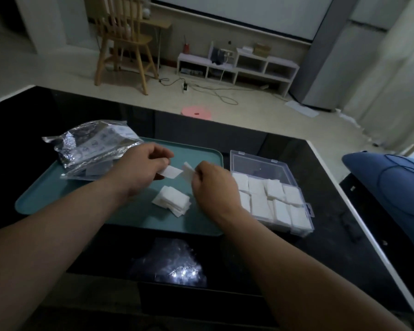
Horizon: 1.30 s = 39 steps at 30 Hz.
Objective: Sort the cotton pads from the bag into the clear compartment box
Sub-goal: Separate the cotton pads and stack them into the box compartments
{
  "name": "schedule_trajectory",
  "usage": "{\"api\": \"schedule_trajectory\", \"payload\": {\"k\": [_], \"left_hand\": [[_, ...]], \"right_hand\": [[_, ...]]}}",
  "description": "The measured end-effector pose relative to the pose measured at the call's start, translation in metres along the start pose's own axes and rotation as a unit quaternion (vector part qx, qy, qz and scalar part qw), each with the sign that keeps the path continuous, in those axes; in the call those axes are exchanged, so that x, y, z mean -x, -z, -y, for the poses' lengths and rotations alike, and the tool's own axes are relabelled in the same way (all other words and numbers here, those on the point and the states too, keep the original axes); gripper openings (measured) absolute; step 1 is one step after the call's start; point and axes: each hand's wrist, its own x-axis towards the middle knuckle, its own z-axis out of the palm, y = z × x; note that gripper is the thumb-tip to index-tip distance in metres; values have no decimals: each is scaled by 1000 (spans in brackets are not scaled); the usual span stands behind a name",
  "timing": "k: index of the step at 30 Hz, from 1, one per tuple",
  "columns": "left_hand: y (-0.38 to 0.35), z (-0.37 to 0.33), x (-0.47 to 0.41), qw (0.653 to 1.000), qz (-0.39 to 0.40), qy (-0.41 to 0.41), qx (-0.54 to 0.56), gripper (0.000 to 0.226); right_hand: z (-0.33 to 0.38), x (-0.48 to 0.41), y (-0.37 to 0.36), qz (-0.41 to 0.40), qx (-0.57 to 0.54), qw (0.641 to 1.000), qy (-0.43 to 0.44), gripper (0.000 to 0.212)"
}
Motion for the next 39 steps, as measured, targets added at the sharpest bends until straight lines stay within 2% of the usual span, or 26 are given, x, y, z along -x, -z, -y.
{"api": "schedule_trajectory", "payload": {"k": [2,3,4,7,9,13,18,21,24,25,28,29,31,33,35,36,39], "left_hand": [[-4,-9,6,999,28,-40,3,18],[-8,-13,9,997,48,-59,2,18],[-10,-16,11,995,67,-77,-4,19],[-20,-21,17,985,113,-118,-54,20],[-29,-25,22,977,129,-140,-97,19],[-42,-24,28,964,139,-175,-145,21],[-53,-11,33,962,105,-181,-175,21],[-61,-5,31,978,80,-116,-157,11],[-77,0,32,985,108,-47,-126,33],[-83,-1,32,984,106,-52,-131,34],[-102,-8,30,982,91,-75,-149,25],[-108,-12,28,982,89,-77,-148,23],[-119,-20,22,983,91,-76,-137,18],[-128,-25,15,987,91,-79,-105,14],[-134,-27,8,987,89,-90,-101,18],[-137,-25,5,983,87,-105,-125,17],[-144,-12,1,952,98,-151,-248,15]], "right_hand": [[-4,-3,18,-5,-84,996,-32,19],[-7,-3,28,18,-154,986,-59,18],[-9,-1,37,57,-233,967,-87,17],[-16,14,57,172,-420,879,-149,16],[-21,23,63,190,-467,848,-162,17],[-25,34,63,178,-512,817,-197,21],[-26,46,50,169,-468,847,-187,13],[-28,44,48,136,-490,839,-195,14],[-26,43,43,121,-499,834,-203,11],[-27,43,41,116,-474,849,-204,13],[-39,35,38,60,-289,941,-167,24],[-44,32,43,46,-249,954,-158,22],[-57,22,56,14,-249,955,-158,10],[-77,12,75,-53,-276,942,-183,18],[-103,4,92,-117,-244,944,-189,25],[-117,3,98,-119,-209,952,-189,23],[-145,-1,92,-45,-134,969,-203,12]]}}
